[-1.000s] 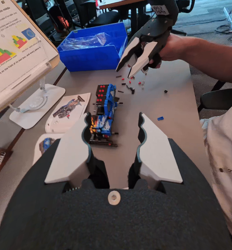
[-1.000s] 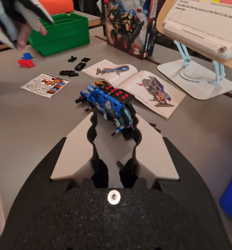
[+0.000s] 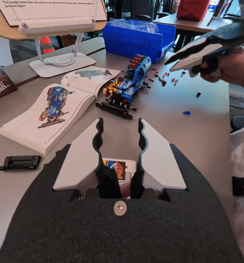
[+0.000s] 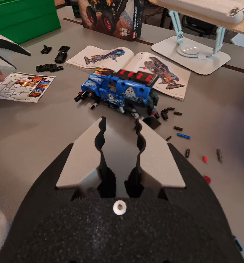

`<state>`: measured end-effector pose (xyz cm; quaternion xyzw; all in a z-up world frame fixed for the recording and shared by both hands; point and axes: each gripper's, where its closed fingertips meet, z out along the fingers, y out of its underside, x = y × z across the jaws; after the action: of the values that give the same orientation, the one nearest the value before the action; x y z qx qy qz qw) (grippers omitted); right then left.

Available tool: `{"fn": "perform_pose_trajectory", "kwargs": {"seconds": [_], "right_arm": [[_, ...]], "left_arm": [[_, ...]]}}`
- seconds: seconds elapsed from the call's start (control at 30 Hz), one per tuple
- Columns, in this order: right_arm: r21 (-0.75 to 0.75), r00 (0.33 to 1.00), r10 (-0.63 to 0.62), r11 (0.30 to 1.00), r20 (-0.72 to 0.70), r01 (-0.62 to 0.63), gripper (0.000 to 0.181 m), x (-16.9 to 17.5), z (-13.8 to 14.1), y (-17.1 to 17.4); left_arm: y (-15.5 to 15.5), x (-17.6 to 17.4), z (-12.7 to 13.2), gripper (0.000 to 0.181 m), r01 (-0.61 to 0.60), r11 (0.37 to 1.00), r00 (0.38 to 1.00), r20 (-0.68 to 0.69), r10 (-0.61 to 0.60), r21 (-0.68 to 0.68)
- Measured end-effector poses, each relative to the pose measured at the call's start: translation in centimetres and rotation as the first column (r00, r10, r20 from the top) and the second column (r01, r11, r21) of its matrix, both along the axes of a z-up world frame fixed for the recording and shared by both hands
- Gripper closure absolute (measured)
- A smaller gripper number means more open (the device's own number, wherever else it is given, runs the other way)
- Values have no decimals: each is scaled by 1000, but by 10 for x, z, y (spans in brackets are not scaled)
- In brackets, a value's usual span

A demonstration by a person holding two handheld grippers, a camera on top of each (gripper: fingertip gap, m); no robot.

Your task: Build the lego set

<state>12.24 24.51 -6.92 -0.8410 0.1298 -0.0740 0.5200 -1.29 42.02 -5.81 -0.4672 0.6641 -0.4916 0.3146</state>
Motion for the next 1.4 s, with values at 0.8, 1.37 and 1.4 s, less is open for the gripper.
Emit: {"fn": "perform_pose_trajectory", "kwargs": {"seconds": [0.8,1.37,1.4], "right_arm": [[24,992,119,993,-49,-118,145,118,4,33],[139,948,273,958,-167,-251,117,47,23,27],[144,949,269,958,-165,-247,114,41,22,27]], "left_arm": [[26,67,-5,153,42,999,998,-36,-43,-15],[-29,104,-52,77,453,885,848,-359,-391,106],[-32,110,-56,74,468,879,837,-366,-406,95]]}}
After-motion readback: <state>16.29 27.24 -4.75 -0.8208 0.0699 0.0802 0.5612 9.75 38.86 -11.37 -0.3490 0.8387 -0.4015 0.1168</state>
